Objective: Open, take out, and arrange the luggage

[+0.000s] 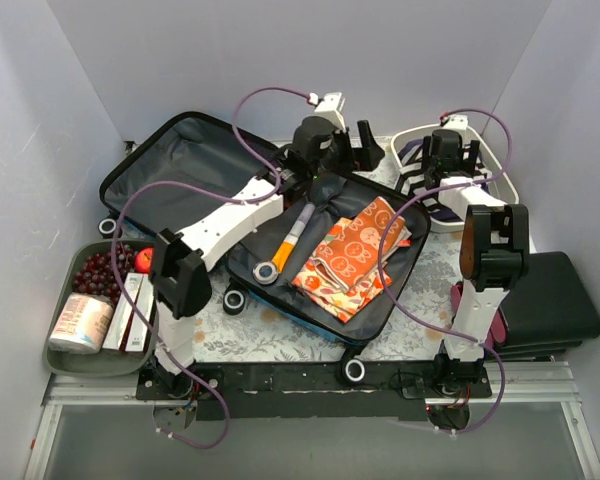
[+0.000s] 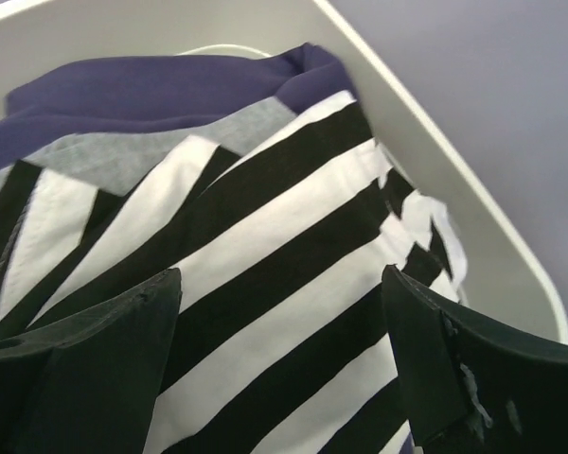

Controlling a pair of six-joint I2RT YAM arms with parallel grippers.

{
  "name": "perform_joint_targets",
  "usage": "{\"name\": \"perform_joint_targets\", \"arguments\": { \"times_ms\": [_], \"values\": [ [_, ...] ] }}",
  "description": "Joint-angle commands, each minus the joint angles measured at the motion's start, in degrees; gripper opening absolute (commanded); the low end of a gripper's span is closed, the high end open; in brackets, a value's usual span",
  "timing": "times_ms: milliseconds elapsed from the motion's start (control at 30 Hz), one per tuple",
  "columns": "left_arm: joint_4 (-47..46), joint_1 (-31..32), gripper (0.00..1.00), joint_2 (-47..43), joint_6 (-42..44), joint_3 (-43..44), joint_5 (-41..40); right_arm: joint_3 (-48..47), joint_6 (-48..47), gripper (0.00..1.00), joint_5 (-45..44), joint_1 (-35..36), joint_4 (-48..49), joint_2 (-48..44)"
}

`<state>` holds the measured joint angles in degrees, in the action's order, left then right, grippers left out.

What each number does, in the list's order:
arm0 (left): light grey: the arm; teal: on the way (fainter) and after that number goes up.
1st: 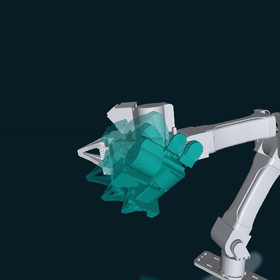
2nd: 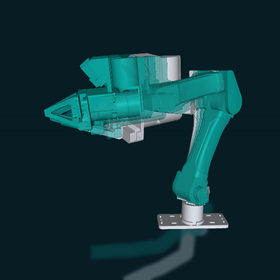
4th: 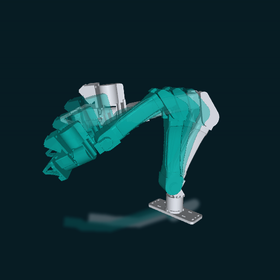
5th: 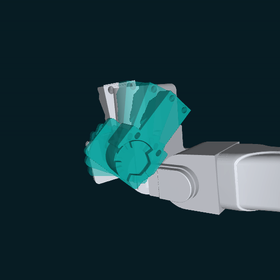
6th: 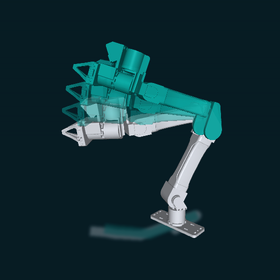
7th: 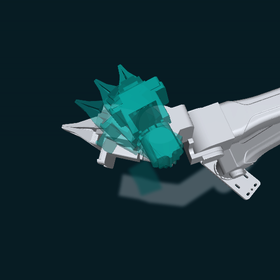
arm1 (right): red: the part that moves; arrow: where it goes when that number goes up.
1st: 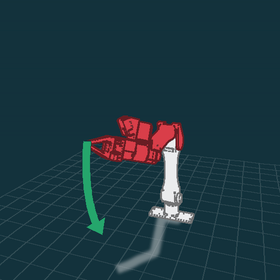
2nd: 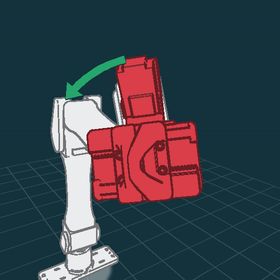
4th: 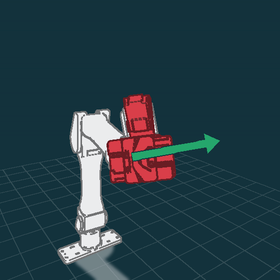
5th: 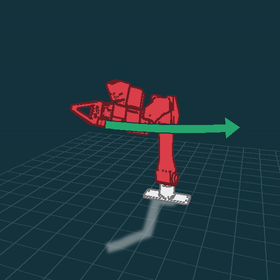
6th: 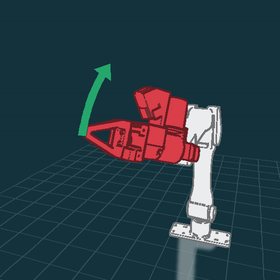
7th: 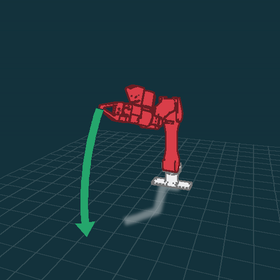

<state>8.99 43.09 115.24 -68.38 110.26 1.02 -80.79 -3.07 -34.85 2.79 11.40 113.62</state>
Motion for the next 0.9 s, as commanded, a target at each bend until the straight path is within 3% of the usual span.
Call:
{"name": "perform_joint_targets", "arguments": {
  "times_ms": [0, 67, 133, 233, 500, 700, 800, 867],
  "values": [
    [4.97, 0.06, 0.98, -12.81, -0.09, -11.33, -9.00, 1.51, 7.18, 0.94, 6.89, 2.22, -2.25, -5.60],
    [5.94, 0.06, 0.98, -16.87, -2.09, -16.45, -11.81, 3.78, 8.25, 0.95, 7.34, 3.27, -0.43, -6.39],
    [6.12, -0.02, 0.98, -22.15, -2.89, -23.46, -11.39, 9.30, 8.17, 0.95, 7.43, 4.68, 7.82, -8.94],
    [7.52, -0.02, 0.98, -27.50, -5.71, -30.59, -9.90, 10.66, 7.55, 0.96, 7.87, 6.61, 12.23, -10.35],
    [11.65, -0.11, 0.98, -31.13, -12.74, -42.49, -2.52, 16.89, 4.56, 0.98, 2.51, 12.41, 17.87, -15.52],
    [15.17, -0.29, 0.98, -27.44, -14.50, -42.67, 1.70, 15.58, 3.52, 0.98, 6.10, 15.93, -2.11, -24.47],
    [14.48, -1.43, 0.98, -24.64, -15.55, -42.67, 7.58, 17.07, 4.74, 0.98, 14.96, 16.02, -13.11, -31.15],
    [15.43, -2.48, 0.98, -23.22, -15.38, -42.06, 9.26, 20.58, 3.17, 0.96, 28.12, 16.02, -16.83, -34.77]
  ]
}}
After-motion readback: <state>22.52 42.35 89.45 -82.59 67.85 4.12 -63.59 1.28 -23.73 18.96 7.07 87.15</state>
